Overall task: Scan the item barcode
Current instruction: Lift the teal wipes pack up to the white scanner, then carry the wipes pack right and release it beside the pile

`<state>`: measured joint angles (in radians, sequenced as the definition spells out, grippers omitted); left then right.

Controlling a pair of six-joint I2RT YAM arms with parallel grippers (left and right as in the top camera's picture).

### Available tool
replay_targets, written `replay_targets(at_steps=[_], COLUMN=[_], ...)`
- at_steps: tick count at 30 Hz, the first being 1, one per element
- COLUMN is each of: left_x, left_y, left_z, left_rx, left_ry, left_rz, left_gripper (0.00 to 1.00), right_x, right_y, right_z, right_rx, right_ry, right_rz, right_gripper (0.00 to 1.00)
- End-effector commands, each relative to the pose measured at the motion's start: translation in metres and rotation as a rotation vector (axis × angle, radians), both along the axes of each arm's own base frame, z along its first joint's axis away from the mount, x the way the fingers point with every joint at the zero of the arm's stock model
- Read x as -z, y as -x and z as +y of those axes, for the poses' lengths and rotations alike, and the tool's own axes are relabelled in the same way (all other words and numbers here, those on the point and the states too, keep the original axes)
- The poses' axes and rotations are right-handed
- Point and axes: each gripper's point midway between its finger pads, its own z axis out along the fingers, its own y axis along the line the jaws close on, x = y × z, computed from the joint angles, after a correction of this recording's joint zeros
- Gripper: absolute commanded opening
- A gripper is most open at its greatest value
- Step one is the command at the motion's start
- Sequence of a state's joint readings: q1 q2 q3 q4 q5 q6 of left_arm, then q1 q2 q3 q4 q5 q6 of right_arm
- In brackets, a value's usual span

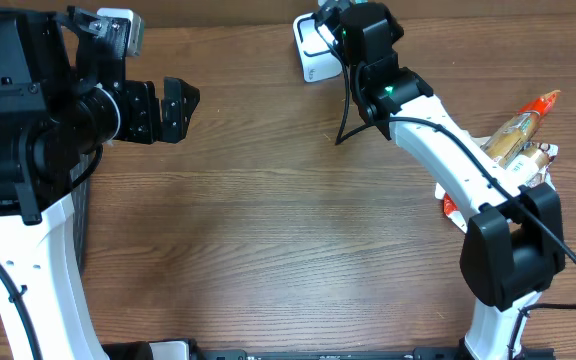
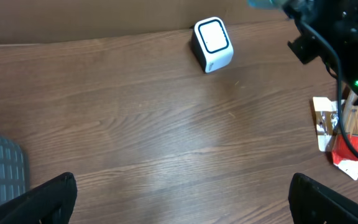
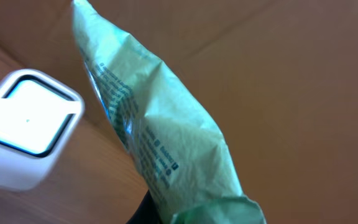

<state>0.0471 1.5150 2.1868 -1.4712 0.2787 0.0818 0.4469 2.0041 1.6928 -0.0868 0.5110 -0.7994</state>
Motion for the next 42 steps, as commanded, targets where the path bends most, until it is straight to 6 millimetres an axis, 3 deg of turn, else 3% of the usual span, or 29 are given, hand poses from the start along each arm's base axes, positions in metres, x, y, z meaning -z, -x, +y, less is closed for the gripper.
replay_targets(at_steps=[1,6,12,18,24,37,39,42], left_x=[-0.002,-0.002,-0.002,-0.002,-0.002,-0.002,-0.002,-0.002], left_y=[-0.001,-0.001,-0.001,-0.001,-0.001,-0.001,-0.001,-0.001], left_z=[0.000,0.000,0.000,0.000,0.000,0.000,0.000,0.000], left_rx=[0.012,0.012,0.012,0.012,0.012,0.012,0.012,0.012], left_ry=[-0.012,-0.012,-0.012,-0.012,-0.012,-0.012,-0.012,-0.012], left_rz=[-0.010,-0.010,-0.010,-0.010,-0.010,-0.010,-0.010,-0.010], left_gripper=[1.00,1.00,0.99,1.00,0.99,1.00,1.00,1.00], right_x=[0.008,0.019,0.048,0.072,0.078,0.076,0.071,0.039], right_y=[-0.013,-0.033,-0.047,-0.051,-0.051,-0.050,-0.050,-0.043], right_z=[0.003,0.013,0.023,0.025,0.028,0.029,0.029,0.032], right_rx=[-0.035,-0.038,-0.070,-0.077,-0.088,-0.083,-0.075,-0.042], right_ry=[0.245,0.370,0.512,0.547,0.539,0.526,0.495,0.365], right_rz=[-0.021,-0.113,-0.145,-0.119,-0.114,-0.119,-0.131,-0.185], right_gripper=[0.04,0.04,0.04,0.04,0.04,0.04,0.04,0.04])
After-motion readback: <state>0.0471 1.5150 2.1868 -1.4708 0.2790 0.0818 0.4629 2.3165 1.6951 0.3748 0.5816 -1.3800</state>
